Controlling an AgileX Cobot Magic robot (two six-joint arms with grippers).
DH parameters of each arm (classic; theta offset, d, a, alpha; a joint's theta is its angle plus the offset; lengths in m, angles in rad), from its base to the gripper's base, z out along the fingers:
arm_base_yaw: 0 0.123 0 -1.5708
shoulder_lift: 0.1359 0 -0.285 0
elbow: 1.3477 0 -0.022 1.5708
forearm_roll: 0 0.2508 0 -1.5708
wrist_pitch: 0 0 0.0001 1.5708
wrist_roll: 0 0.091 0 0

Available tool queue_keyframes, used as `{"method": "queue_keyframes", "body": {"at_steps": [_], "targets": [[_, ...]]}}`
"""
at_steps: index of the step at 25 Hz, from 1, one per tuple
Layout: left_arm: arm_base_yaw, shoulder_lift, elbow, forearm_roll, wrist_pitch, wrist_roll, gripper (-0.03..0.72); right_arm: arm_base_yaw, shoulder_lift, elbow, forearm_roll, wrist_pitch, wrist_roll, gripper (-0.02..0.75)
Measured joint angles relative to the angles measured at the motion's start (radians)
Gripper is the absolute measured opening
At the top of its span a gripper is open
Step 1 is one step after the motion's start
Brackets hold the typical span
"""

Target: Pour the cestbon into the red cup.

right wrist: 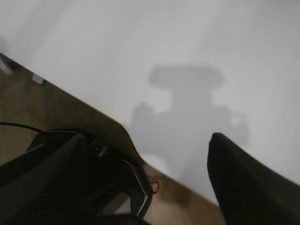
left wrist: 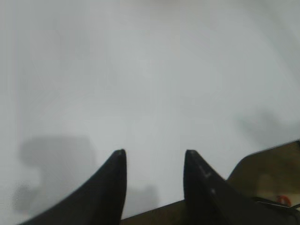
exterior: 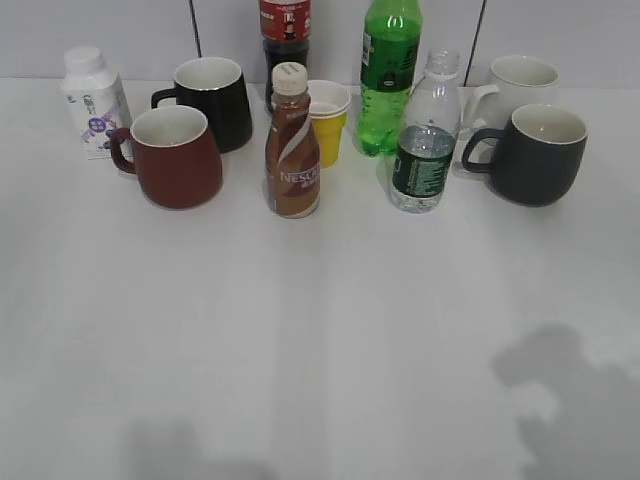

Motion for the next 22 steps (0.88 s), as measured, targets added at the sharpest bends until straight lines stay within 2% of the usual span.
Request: {"method": "queue_keyframes", "body": {"at_steps": [5,12,22], "targets": [[0.0,0.0,0.002,0.017,0.0,0.0,0.309,0.0,-0.249,-0.001,-0.126,0.152,0.134,0.593],[0.0,0.0,0.002,0.017,0.0,0.0,0.309,0.0,-0.57,0.048,-0.177,0.132,0.191,0.593],[0.0,0.0,0.002,0.02,0.0,0.0,0.309,0.0,-0.619,0.123,-0.189,0.049,0.197,0.593]]}}
